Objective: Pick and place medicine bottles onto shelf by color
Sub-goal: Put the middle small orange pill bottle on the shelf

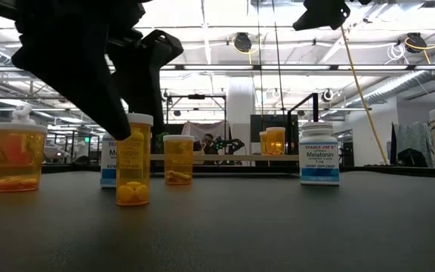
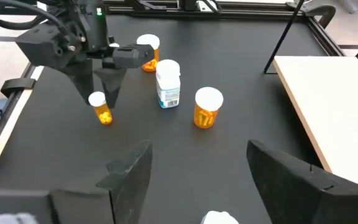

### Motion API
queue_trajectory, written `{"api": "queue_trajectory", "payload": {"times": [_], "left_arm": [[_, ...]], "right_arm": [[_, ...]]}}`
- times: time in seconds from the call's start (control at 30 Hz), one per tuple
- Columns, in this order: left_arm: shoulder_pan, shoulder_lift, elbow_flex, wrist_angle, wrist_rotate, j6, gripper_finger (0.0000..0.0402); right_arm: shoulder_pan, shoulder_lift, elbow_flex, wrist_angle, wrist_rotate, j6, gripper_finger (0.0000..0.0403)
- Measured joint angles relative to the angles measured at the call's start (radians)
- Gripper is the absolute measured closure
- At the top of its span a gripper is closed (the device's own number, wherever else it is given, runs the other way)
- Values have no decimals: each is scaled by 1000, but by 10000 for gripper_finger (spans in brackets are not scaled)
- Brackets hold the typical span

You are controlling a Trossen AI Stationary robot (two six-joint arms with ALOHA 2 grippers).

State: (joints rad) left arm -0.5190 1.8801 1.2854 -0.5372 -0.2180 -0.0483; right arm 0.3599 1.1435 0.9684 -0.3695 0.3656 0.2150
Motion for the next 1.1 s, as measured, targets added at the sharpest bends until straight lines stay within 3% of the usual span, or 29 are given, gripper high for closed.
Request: {"api": "queue_trajectory", "payload": {"times": [0.17, 0.43, 0.67, 1.1], "left_arm": [[0, 0, 0, -11, 1, 2, 216], [0, 0, 0, -12, 3, 11, 267], [5, 0, 3, -16, 12, 40, 275], [123, -1, 239, -226, 17, 246, 276]], "right_arm": [[0, 0, 0, 0, 0, 0, 148], [0, 0, 0, 0, 0, 0, 148], [0, 0, 0, 0, 0, -7, 148], [0, 0, 0, 0, 1, 11, 148]]}}
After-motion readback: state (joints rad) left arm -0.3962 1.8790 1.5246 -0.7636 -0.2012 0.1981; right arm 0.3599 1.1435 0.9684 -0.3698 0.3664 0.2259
